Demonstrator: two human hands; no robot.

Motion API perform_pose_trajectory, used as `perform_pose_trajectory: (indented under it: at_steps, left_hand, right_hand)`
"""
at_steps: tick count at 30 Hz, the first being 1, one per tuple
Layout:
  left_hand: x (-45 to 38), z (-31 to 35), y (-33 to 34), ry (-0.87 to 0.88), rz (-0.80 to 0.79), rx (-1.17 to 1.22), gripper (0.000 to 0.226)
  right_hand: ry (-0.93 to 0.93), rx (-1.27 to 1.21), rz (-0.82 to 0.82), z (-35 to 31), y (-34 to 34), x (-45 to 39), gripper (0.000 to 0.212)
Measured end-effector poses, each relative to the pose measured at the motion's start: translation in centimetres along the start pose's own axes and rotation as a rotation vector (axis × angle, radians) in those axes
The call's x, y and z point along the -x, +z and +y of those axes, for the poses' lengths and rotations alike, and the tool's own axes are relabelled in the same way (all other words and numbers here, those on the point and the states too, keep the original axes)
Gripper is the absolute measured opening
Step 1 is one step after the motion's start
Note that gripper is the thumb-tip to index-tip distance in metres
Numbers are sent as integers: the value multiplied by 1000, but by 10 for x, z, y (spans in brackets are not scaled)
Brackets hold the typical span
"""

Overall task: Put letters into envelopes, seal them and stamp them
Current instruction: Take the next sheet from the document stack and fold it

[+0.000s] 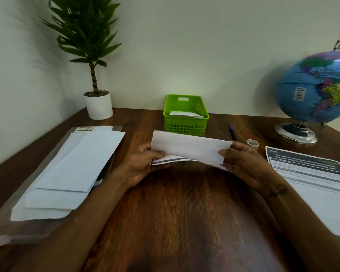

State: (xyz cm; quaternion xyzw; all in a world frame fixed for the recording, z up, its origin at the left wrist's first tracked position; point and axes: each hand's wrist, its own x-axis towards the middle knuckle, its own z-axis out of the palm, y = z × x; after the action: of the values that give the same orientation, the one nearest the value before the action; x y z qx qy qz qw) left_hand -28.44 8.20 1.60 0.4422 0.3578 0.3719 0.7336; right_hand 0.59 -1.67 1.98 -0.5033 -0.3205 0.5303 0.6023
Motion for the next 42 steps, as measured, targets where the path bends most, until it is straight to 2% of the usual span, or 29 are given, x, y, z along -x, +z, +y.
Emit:
perform_pose_trajectory:
  at_steps: [7, 11, 13, 15, 17, 20, 23, 26, 29, 31, 33, 35, 37, 40, 42]
  left_hand:
    - [7, 3, 5, 72, 8, -76, 26]
    - [9, 5, 8, 87, -2, -71, 25]
    - [8, 8, 8, 51, -6, 37, 32]
    - [6, 9, 3, -47, -10, 257, 35]
    - [6, 8, -2, -124, -51, 325, 38]
    - [6, 4, -3, -75, -104, 145, 42]
    - [6, -2, -1, 0, -114, -10, 59]
    - [11, -3, 3, 52, -142, -160, 72]
    - [22, -1, 15, 81, -259, -365, 80]
    - [37, -6, 29, 112, -369, -484, 75]
    - [53, -13, 44, 154, -442, -598, 57]
    - [71, -21, 58, 178, -519, -786, 42]
    - [87, -29, 71, 200, -580, -1006, 39]
    - [112, -47, 89, 390, -561, -1345, 39]
    - [126, -59, 100, 525, -509, -1468, 42]
  right_hand:
    - [87, -204, 4, -5, -1, 0, 40]
    - [65, -141, 12, -1, 3, 3, 52]
    - [39, -75, 31, 1, 6, 3, 58]
    - [-1, -74, 71, 1, 6, 4, 60]
    - [-49, -58, 134, -1, 4, 4, 59]
    - [-90, 38, 199, -4, 3, 5, 58]
    - [-114, 219, 263, -6, 3, 7, 56]
    - [-201, 427, 351, -10, 2, 8, 45]
    - [-261, 550, 421, -16, -5, 11, 29]
    - [-252, 578, 429, -20, -13, 18, 26]
    - [-249, 638, 407, -22, -21, 24, 32]
    - [-242, 740, 397, -22, -29, 29, 35]
    - [-198, 866, 366, -23, -34, 31, 37]
    - [-169, 1042, 251, -22, -34, 38, 38]
    - [-192, 1146, 234, -20, -31, 40, 35]
